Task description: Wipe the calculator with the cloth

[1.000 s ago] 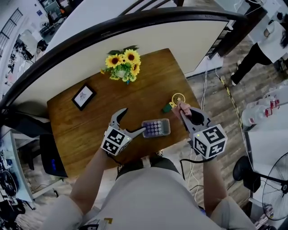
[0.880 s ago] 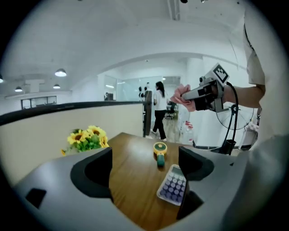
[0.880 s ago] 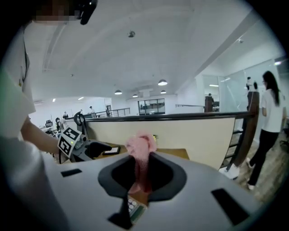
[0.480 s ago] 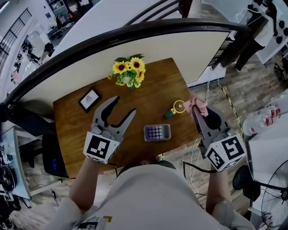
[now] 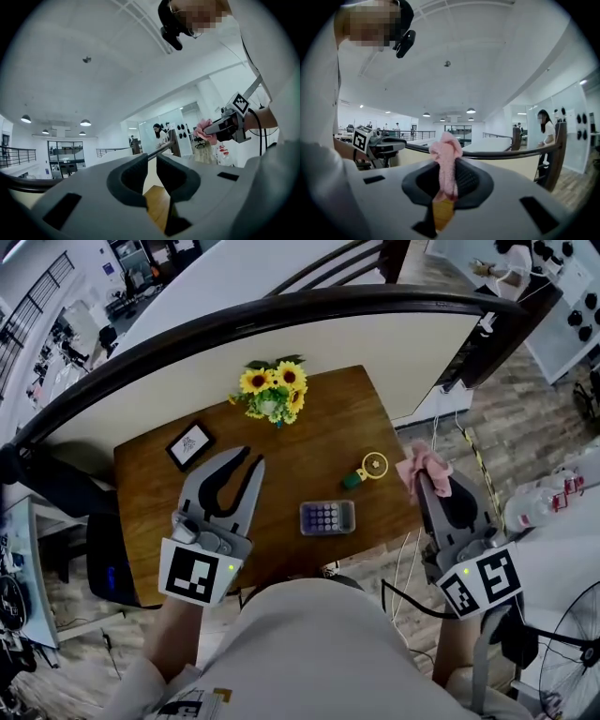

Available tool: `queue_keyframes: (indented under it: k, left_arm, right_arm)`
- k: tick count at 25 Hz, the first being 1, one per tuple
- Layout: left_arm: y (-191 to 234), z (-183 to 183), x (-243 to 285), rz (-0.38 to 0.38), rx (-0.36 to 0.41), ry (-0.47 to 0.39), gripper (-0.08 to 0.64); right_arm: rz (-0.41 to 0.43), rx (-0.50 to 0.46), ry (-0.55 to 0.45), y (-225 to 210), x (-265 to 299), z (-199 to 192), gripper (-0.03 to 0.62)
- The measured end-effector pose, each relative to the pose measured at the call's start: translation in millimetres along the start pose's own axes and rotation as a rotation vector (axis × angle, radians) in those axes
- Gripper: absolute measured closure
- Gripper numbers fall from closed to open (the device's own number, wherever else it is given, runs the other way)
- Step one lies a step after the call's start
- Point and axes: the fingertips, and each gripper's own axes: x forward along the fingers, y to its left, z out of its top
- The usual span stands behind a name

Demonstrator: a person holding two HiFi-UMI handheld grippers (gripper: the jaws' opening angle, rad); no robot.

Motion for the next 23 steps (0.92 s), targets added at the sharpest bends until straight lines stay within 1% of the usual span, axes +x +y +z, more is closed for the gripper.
queue_keyframes:
  k: [2, 4, 6, 9, 13, 18, 23]
  left_arm:
    - [0.9, 0.8, -2.7, 0.027, 0.001, 0.017, 0.527]
    - [2.1, 0.7, -5.4, 0.042, -0.030, 0.019, 0.549]
    - [-0.3, 0.3, -7.1, 0.029, -0.041, 0.017, 0.549]
    - [-6.0, -3.2, -6.3, 0.012, -0.007, 0.041, 0.557]
    - [-7.7, -2.7, -3.1, 0.005, 0.003, 0.048, 0.557]
    - [-10.8, -0.1, -0.9, -0.021, -0.004, 0.037, 0.557]
    - [-10.9, -0.4, 0.2, -0.020, -0.010, 0.041, 0.557]
  right_arm:
    - [0.006, 0.002, 0.010, 2.9, -2.3, -2.9, 0.540]
    - [0.012, 0.006, 0.028, 5.6, -3.7, -8.9, 0.540]
    - [0.018, 0.013, 0.040, 7.8, -4.4, -14.3, 0.540]
    - [0.022, 0.018, 0.047, 8.8, -5.5, -18.3, 0.540]
    - [0.026, 0.017, 0.048, 8.3, -3.3, -19.3, 0.540]
    - [0.021, 0.009, 0.050, 5.6, -1.8, -20.3, 0.540]
    - [0.005, 0.008, 0.052, 2.3, -2.0, -23.3, 0.540]
